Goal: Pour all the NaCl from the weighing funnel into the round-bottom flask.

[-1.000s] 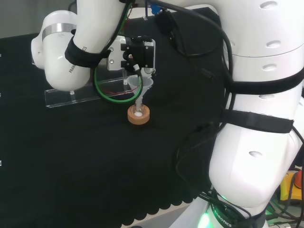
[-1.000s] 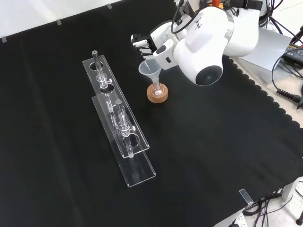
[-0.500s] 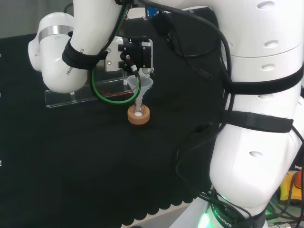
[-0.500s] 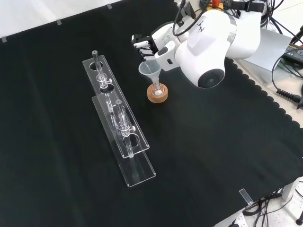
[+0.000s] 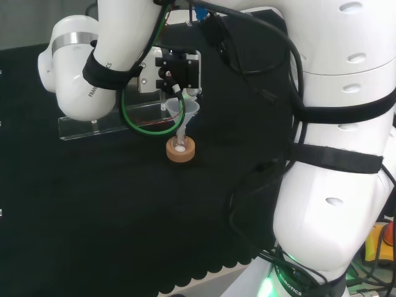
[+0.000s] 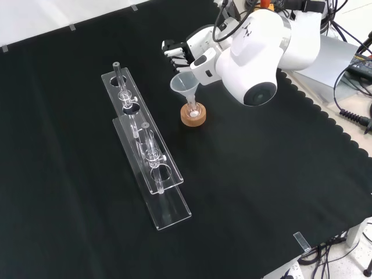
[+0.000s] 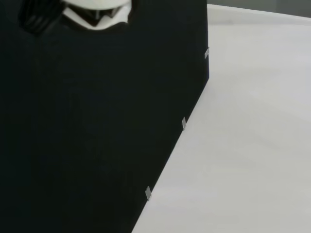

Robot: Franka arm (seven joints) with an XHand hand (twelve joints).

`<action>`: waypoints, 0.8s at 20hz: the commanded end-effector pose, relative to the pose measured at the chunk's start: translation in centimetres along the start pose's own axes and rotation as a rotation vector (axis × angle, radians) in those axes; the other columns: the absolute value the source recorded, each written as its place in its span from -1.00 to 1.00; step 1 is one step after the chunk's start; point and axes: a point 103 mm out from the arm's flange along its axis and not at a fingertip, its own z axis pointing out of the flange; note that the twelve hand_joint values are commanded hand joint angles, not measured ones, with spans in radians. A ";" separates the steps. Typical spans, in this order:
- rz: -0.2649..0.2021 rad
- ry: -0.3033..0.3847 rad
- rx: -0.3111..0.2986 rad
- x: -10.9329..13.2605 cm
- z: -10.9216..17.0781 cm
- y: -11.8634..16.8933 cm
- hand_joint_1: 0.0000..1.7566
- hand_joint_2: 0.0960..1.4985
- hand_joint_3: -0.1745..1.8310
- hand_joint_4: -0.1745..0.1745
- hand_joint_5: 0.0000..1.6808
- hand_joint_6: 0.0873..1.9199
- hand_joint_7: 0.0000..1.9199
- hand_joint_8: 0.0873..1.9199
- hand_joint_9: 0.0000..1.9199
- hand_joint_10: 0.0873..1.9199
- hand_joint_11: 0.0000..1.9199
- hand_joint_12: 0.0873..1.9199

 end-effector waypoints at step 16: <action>0.014 0.191 -0.020 -0.9 2.8 0.1 0.24 -0.19 -0.04 0.94 0.33 -0.01 -0.06 -0.32 0.12 -0.60 -0.36 0.20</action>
